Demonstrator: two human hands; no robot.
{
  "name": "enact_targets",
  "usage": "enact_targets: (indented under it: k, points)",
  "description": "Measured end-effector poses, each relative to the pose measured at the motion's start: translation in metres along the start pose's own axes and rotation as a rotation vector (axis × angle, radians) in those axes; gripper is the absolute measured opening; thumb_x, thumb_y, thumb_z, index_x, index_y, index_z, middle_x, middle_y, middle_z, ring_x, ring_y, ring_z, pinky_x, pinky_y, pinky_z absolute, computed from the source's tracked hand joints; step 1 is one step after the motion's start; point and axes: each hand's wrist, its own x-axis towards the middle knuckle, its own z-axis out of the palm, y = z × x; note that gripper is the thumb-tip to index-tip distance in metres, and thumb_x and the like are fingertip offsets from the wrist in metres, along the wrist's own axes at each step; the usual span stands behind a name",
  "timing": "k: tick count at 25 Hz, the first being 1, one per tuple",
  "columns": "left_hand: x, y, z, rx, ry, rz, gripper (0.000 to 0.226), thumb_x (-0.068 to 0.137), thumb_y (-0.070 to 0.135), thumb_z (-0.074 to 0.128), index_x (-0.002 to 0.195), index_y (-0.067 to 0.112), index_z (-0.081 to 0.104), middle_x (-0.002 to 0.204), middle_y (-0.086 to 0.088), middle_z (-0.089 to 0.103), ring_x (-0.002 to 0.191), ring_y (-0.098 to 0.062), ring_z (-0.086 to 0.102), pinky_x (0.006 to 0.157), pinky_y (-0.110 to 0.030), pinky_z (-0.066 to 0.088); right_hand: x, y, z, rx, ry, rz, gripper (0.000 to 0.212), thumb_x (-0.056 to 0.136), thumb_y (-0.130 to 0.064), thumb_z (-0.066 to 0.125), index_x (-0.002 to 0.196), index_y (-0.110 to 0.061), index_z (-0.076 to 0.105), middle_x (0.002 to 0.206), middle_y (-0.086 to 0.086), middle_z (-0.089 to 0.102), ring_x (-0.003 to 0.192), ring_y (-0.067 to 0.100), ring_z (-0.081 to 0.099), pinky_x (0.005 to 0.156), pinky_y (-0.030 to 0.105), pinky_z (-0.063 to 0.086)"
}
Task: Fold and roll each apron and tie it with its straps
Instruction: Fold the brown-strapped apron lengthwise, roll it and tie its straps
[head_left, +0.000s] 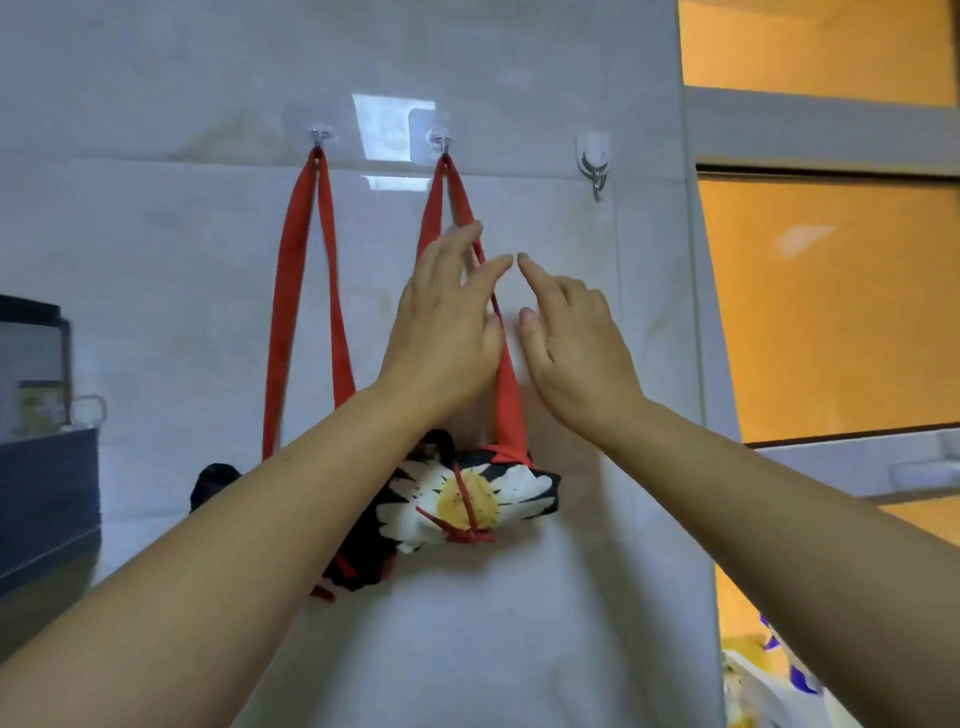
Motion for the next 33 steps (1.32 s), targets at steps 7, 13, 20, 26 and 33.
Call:
enact_targets:
  k: [7, 13, 20, 26, 33]
  points:
    - [-0.092, 0.095, 0.056, -0.090, -0.173, 0.192, 0.056, 0.093, 0.028, 0.036, 0.146, 0.010, 0.040, 0.158, -0.010, 0.027, 0.148, -0.025, 0.019, 0.122, -0.040, 0.011, -0.134, 0.051, -0.068, -0.207, -0.102, 0.137, 0.056, 0.095, -0.035, 0.026, 0.148, -0.020, 0.036, 0.145, 0.013, 0.042, 0.131, 0.029, 0.037, 0.107, 0.042, 0.034]
    - [-0.152, 0.244, 0.094, -0.271, -0.257, 0.278, 0.056, 0.093, 0.033, 0.036, 0.145, 0.013, 0.040, 0.157, -0.008, 0.031, 0.147, -0.025, 0.024, 0.119, -0.043, 0.021, -0.248, 0.103, -0.194, -0.496, -0.198, 0.221, 0.050, 0.097, -0.034, 0.034, 0.144, -0.019, 0.039, 0.145, 0.013, 0.042, 0.131, 0.031, 0.037, 0.104, 0.046, 0.038]
    - [-0.199, 0.464, 0.088, -0.546, -0.383, 0.359, 0.062, 0.091, 0.043, 0.040, 0.147, 0.015, 0.041, 0.157, -0.005, 0.031, 0.147, -0.020, 0.020, 0.119, -0.043, 0.020, -0.368, 0.137, -0.387, -0.802, -0.308, 0.401, 0.053, 0.094, -0.033, 0.035, 0.144, -0.014, 0.041, 0.151, 0.010, 0.038, 0.140, 0.027, 0.030, 0.111, 0.046, 0.027]
    - [-0.216, 0.646, 0.074, -0.789, -0.418, 0.534, 0.059, 0.094, 0.040, 0.039, 0.148, 0.015, 0.039, 0.157, -0.005, 0.031, 0.147, -0.020, 0.021, 0.118, -0.045, 0.025, -0.444, 0.150, -0.543, -1.051, -0.332, 0.654, 0.055, 0.095, -0.036, 0.032, 0.144, -0.012, 0.041, 0.151, 0.011, 0.039, 0.141, 0.029, 0.032, 0.114, 0.047, 0.030]
    - [-0.233, 0.801, 0.070, -0.996, -0.374, 0.782, 0.059, 0.094, 0.040, 0.043, 0.145, 0.011, 0.043, 0.154, -0.008, 0.037, 0.144, -0.025, 0.032, 0.116, -0.044, 0.022, -0.512, 0.149, -0.660, -1.350, -0.294, 0.893, 0.056, 0.098, -0.037, 0.025, 0.147, -0.013, 0.034, 0.154, 0.010, 0.033, 0.144, 0.029, 0.027, 0.115, 0.048, 0.027]
